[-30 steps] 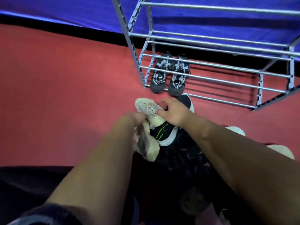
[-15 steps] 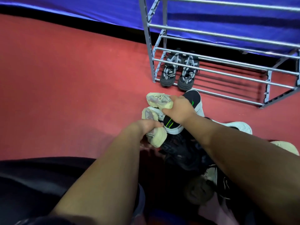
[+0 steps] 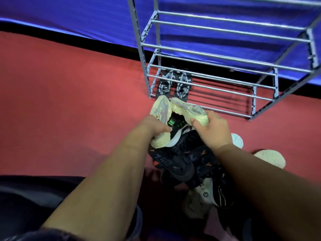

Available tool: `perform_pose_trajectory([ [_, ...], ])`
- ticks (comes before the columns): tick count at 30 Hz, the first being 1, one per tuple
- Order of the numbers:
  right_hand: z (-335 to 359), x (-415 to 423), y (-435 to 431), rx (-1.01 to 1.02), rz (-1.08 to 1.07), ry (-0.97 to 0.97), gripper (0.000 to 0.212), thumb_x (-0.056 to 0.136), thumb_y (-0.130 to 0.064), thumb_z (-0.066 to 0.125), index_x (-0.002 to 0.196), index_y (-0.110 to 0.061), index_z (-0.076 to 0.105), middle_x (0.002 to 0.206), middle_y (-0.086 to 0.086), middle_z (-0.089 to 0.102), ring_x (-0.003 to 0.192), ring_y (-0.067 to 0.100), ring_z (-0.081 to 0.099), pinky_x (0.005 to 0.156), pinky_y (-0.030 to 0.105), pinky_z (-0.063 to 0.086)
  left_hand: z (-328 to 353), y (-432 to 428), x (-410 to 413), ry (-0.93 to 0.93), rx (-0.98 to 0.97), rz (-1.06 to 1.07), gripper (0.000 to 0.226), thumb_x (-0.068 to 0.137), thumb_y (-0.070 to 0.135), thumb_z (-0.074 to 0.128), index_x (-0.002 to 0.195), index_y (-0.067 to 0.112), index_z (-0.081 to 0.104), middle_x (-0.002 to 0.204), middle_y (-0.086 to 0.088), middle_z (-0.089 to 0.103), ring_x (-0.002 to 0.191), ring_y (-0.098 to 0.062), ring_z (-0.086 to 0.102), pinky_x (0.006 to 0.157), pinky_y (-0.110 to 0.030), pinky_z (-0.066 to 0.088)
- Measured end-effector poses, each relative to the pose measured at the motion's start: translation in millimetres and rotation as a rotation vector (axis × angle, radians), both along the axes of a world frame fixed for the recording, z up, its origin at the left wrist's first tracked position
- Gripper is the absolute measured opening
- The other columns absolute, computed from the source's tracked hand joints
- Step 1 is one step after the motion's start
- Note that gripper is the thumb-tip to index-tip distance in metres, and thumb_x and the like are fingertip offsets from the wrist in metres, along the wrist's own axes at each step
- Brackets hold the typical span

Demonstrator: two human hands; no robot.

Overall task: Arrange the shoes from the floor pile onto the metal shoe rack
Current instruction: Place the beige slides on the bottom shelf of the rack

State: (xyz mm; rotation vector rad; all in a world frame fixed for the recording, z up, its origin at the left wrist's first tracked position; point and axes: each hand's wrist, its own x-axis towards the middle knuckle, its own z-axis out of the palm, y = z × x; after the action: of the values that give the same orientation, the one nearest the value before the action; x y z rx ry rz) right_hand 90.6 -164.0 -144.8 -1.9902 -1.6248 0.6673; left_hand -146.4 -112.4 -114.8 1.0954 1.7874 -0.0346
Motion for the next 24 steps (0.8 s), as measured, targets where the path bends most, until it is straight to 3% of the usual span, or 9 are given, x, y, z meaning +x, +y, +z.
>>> perform_pose_trajectory([
  [3,-1,21,-13,-0.084,-0.060,-0.038,0.074,0.083,-0.077,0.061,0.133,-0.023,0.059,0.113,-0.003,0.067,0.107,0.027,0.066,0.082,0.037,0.049,-7,0,27,-0.004,0.022,-0.079,0.082,0.071,0.057,0.089,0.131,0.008,0.061,0.118,-0.011,0.069,0.104,-0.035,0.071,0.093,-0.047,0.062],
  [6,-7,39,-17,-0.346,-0.033,-0.039,0.097,0.071,-0.076,0.070,0.143,-0.018,0.042,0.130,0.008,0.066,0.108,0.031,0.067,0.085,0.038,0.050,-19,-4,48,0.110,0.060,-0.245,0.083,0.080,0.059,0.083,0.138,0.006,0.059,0.122,-0.009,0.066,0.115,-0.032,0.066,0.095,-0.039,0.056],
  [9,-12,43,-10,-0.548,-0.005,-0.044,0.096,0.055,-0.071,0.073,0.128,-0.012,0.053,0.122,0.011,0.068,0.093,0.025,0.067,0.079,0.038,0.057,-23,-7,61,0.197,0.057,-0.351,0.101,0.079,0.059,0.083,0.154,0.006,0.042,0.148,-0.012,0.056,0.134,-0.033,0.057,0.102,-0.040,0.051],
  [11,-14,41,0,-0.621,-0.006,-0.016,0.102,0.054,-0.071,0.074,0.130,-0.005,0.056,0.125,0.014,0.066,0.104,0.031,0.069,0.085,0.040,0.061,-21,-5,66,0.233,0.050,-0.410,0.106,0.075,0.060,0.086,0.155,0.008,0.042,0.152,-0.010,0.052,0.136,-0.032,0.055,0.101,-0.038,0.049],
  [13,-17,39,9,-0.618,0.001,-0.006,0.094,0.063,-0.067,0.080,0.128,-0.003,0.058,0.120,0.013,0.065,0.108,0.034,0.069,0.086,0.039,0.061,-19,2,69,0.237,0.047,-0.410,0.097,0.074,0.056,0.089,0.149,0.010,0.049,0.144,-0.009,0.056,0.128,-0.032,0.059,0.092,-0.037,0.049],
  [15,-19,41,17,-0.532,-0.056,0.062,0.066,0.065,-0.056,0.079,0.106,-0.007,0.062,0.097,0.007,0.069,0.089,0.029,0.072,0.064,0.034,0.056,-18,11,73,0.221,0.052,-0.383,0.077,0.073,0.053,0.090,0.132,0.014,0.060,0.122,-0.004,0.060,0.106,-0.028,0.062,0.079,-0.035,0.047],
  [18,-20,52,18,-0.415,-0.217,0.164,0.064,0.062,-0.057,0.073,0.105,-0.011,0.061,0.093,0.003,0.070,0.079,0.021,0.070,0.054,0.029,0.045,-12,31,81,0.158,0.064,-0.364,0.054,0.070,0.053,0.087,0.103,0.019,0.059,0.099,0.003,0.059,0.083,-0.020,0.061,0.064,-0.032,0.044],
  [20,-20,63,19,-0.349,-0.274,0.146,0.064,0.066,-0.060,0.073,0.110,-0.015,0.059,0.102,0.002,0.066,0.083,0.020,0.067,0.059,0.034,0.051,-7,45,90,0.120,0.094,-0.392,0.048,0.070,0.054,0.082,0.093,0.018,0.061,0.095,0.002,0.063,0.080,-0.016,0.063,0.065,-0.032,0.048],
  [24,-23,88,29,-0.290,-0.354,0.180,0.067,0.074,-0.057,0.070,0.125,-0.014,0.060,0.122,0.007,0.063,0.107,0.031,0.065,0.094,0.050,0.058,-6,71,121,0.096,0.206,-0.458,0.050,0.077,0.057,0.075,0.092,0.011,0.064,0.089,-0.004,0.065,0.075,-0.020,0.063,0.061,-0.032,0.046],
])
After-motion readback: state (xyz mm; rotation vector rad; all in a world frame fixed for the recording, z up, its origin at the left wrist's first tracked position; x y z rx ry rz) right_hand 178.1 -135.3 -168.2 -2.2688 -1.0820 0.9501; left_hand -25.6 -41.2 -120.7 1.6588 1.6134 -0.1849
